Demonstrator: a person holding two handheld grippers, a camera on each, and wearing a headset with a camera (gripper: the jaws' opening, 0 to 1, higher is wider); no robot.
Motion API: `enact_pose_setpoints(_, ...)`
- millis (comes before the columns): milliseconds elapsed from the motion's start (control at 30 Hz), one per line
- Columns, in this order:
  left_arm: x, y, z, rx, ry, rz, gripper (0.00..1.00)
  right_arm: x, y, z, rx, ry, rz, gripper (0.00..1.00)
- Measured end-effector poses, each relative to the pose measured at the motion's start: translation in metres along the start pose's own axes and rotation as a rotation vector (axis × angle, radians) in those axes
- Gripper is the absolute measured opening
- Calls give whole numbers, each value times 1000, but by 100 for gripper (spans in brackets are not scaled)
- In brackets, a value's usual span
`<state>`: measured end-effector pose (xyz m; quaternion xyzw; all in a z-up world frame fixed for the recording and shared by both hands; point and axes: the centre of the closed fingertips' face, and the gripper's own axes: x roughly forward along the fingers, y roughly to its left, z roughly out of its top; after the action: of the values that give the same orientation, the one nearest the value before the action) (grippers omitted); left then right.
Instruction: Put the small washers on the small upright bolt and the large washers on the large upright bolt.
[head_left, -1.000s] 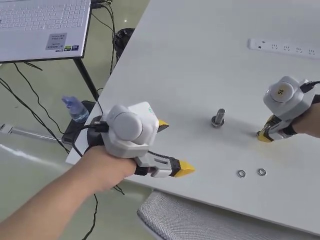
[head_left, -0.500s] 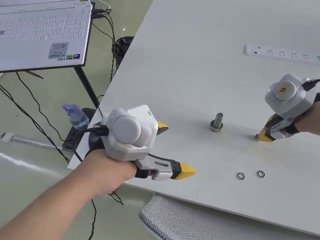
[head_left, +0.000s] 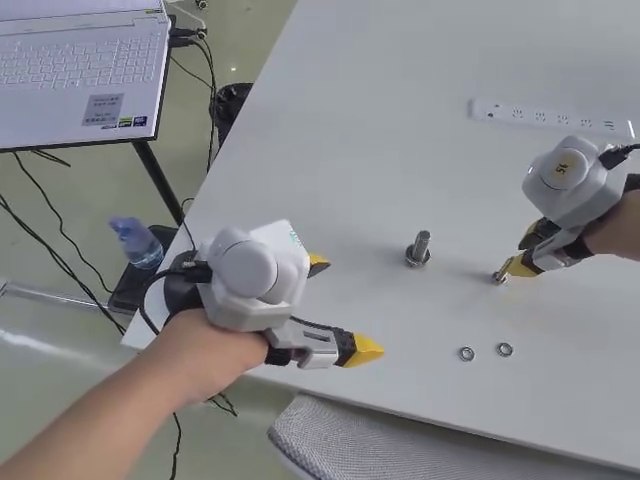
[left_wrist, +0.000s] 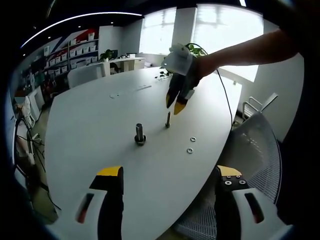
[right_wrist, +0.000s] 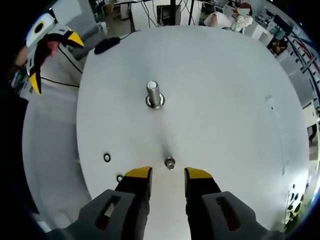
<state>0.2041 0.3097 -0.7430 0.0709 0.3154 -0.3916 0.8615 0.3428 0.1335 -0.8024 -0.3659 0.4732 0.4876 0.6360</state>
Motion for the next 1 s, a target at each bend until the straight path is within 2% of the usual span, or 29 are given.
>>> enact_pose_setpoints(300,1,0,-3,5,4,4,76,-10,9,-4,-1,6,1,28)
enact_pose_setpoints(767,3,-9,0,9,-7,10,81,-11,43,-15,-14,8,27,28)
enact_pose_setpoints(1000,3,-8,2,12,-5,15,82,-11,59,-22,-17,3,38,29)
